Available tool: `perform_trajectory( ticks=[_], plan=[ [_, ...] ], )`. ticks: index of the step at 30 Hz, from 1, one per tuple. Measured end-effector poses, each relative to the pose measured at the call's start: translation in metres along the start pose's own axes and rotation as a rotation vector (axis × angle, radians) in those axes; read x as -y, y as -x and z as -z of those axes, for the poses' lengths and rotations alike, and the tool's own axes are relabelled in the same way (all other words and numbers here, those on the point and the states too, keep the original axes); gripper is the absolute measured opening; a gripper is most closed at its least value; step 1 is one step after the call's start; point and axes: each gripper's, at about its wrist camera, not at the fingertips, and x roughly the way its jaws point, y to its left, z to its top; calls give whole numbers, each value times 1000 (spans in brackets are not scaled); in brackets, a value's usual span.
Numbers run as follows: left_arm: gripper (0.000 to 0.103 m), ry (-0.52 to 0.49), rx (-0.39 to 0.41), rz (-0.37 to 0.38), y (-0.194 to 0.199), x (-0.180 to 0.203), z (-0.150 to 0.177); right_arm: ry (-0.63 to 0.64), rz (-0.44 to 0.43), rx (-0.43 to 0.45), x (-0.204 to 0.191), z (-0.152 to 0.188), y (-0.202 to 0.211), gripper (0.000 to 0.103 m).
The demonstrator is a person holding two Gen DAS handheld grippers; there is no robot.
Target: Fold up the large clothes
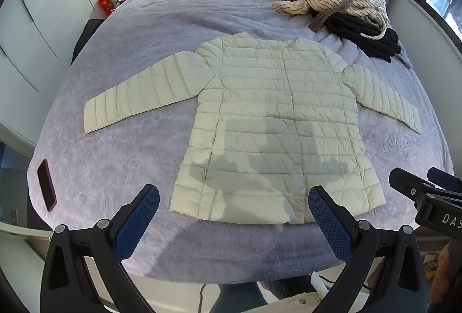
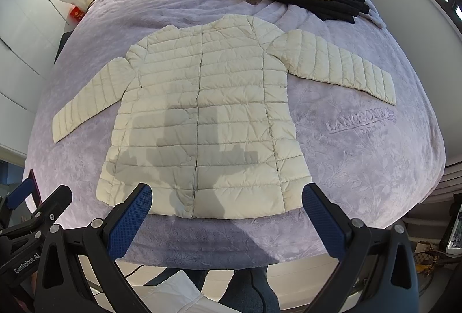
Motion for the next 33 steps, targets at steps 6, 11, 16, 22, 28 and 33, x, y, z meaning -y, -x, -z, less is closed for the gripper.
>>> perform_trajectory(
  ticks=[6,11,16,22,28,33],
  plan=[
    [103,-1,-1,-1,0,-1,0,-4,0,-1,0,0,0,103],
    [103,1,-2,-2,-1,-2,-1,1,0,1,-1,0,0,103],
    [103,1,-5,-2,-1,-3,-2,-2,1,-4,2,0,-2,103],
    [103,5,-11,-6,-5,-4,-3,2,-1,-6,2,-1,-3,103],
    [103,4,-15,-8,-8,-3,-3,1,-1,-6,1,-2,-4,103],
    [103,3,-17,-10,-8,-3,-3,3,-1,-7,1,-2,-4,103]
  ],
)
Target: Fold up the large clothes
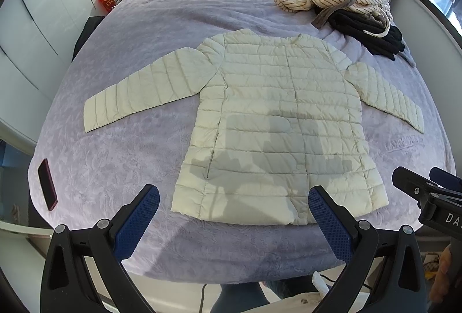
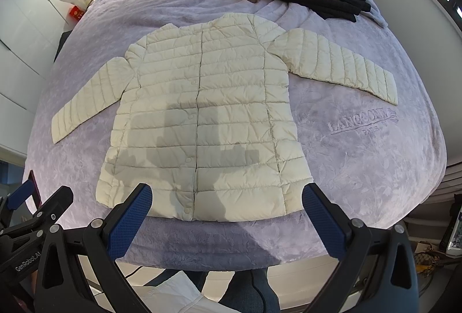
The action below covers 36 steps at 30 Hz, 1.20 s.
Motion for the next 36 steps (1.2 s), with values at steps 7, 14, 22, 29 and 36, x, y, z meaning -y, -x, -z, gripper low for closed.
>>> perform_trajectory(
  ticks=[7,14,22,29,36],
  plan=[
    [103,0,-1,0,0,0,0,-1,1,-1,-1,0,0,103],
    [103,0,-2,0,0,0,0,-2,1,-2,1,0,-2,103],
    [103,1,-2,-1,0,0,0,-1,1,-5,-1,0,-3,103],
    [103,3,-7,2,-3,-1,2,2,3,-9,-1,1,-6,103],
    [103,35,-12,6,-12,-10,0,5,2,-31,-7,2,-16,103]
  ],
)
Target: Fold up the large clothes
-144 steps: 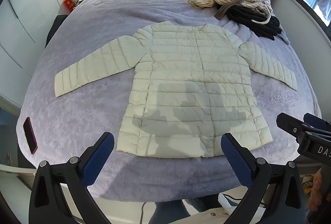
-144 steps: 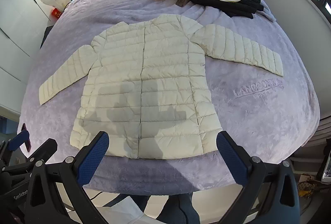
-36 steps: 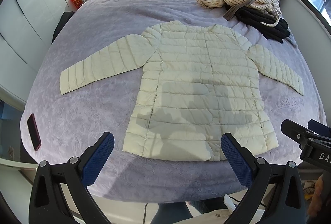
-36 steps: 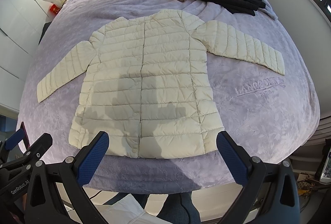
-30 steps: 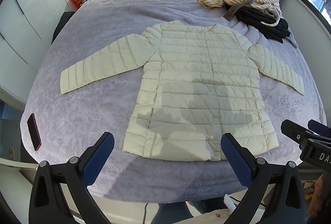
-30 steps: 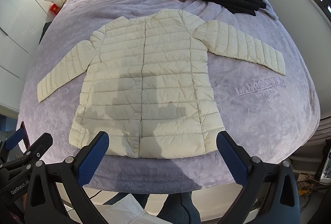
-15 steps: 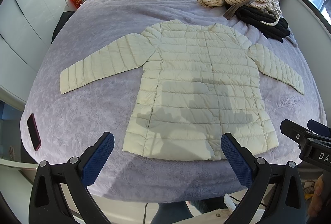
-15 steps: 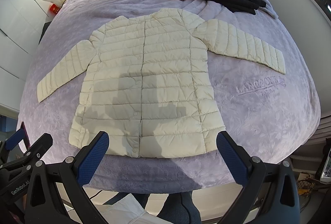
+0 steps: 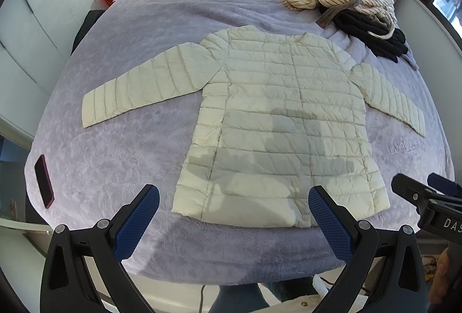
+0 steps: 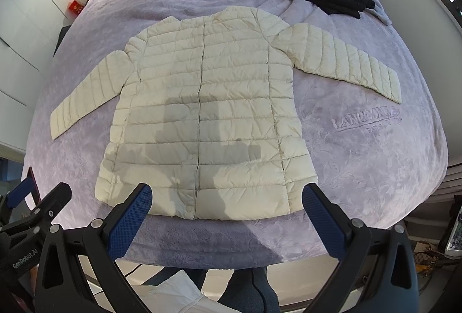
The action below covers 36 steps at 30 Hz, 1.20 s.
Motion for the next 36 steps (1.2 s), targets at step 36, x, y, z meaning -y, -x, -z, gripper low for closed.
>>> perform_trajectory(
  ticks=[36],
  plan=[
    [103,625,22,131,-199,-276,-67,260,-116,-153,-196,-126,-175,103]
  ],
)
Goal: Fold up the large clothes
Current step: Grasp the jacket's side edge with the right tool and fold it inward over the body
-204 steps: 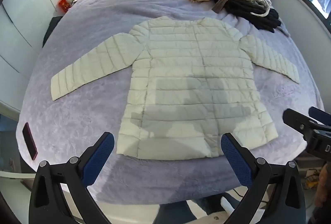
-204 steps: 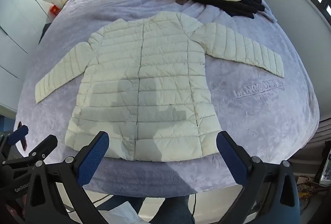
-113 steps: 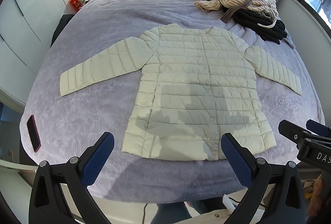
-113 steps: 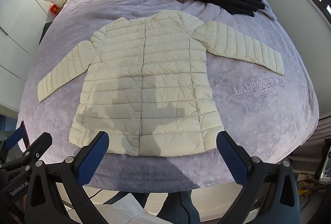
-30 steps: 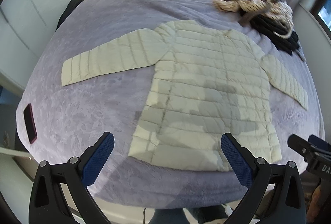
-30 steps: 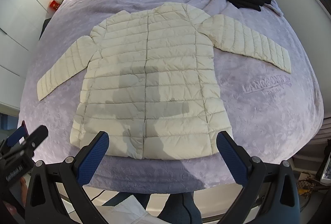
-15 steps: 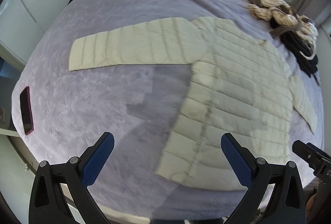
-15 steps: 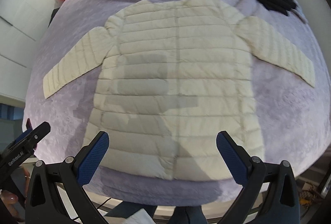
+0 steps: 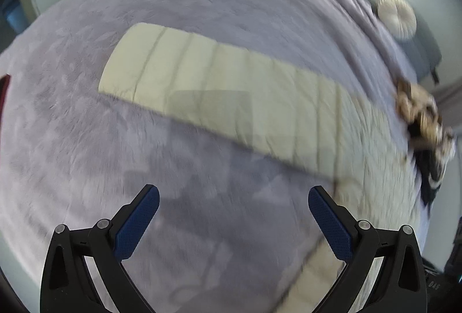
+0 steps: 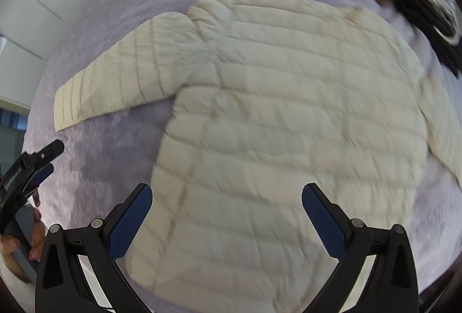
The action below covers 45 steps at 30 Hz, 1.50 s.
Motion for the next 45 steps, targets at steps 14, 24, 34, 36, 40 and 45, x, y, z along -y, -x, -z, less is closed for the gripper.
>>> perform_trajectory(
  ticks=[14,24,34,36,40,45],
  plan=[
    [103,232,30,173,-76,-48,-36,75,-77,78,-47,-102,-98,18],
    [101,252,103,138,-100,-44,-55,19,-116,60,-37,-109,-141,16],
    [9,131,151,211,-73,-13,-76,-28,-180,78,-19,-105,-145,15],
    [9,62,172,241,-60,8,-81,-47,-194,80,-12,-101,-144,15],
    [9,-69,200,309,-35,62,-82,-94,-263,73,9,-92,-125,15],
    [9,-203,179,413,-18,146,-71,-133,-285,120,49,-73,-78,15]
  ],
)
